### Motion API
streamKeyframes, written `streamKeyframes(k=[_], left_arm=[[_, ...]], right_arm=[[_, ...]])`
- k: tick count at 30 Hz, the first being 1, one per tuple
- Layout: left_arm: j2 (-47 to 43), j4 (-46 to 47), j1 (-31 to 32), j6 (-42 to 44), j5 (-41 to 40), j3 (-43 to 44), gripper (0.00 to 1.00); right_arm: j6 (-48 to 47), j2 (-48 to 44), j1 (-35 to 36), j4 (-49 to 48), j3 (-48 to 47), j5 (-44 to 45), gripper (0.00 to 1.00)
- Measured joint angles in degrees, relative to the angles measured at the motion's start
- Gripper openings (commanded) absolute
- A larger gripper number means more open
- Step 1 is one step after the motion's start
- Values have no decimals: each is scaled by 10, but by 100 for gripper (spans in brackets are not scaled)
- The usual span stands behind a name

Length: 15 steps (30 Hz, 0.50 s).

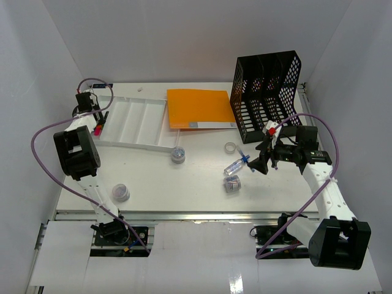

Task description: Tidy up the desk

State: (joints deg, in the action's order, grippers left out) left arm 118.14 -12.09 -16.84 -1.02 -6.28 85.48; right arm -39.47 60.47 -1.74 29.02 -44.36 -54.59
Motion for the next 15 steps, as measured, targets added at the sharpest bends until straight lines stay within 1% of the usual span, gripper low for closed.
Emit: streamKeyframes(k=[1, 2, 4, 10, 13, 15], left_arm=[[1, -2, 0, 4, -2, 1, 55], [3, -2, -1, 7, -3, 2, 60], [3, -3, -1, 10, -6, 4, 67], [1, -4, -1, 2, -1, 5, 77], [-13, -13, -3, -18, 22, 5, 79], [-34, -19, -3, -36, 55, 3, 79]], right_arm=[[0, 0, 0, 0, 0, 0, 92], [0, 0, 0, 0, 0, 0, 92], [0, 0, 0, 0, 0, 0, 92], [0, 0, 0, 0, 0, 0, 92], [-1, 0, 0, 0, 0, 0, 92], [-2, 0, 0, 0, 0, 0, 92]])
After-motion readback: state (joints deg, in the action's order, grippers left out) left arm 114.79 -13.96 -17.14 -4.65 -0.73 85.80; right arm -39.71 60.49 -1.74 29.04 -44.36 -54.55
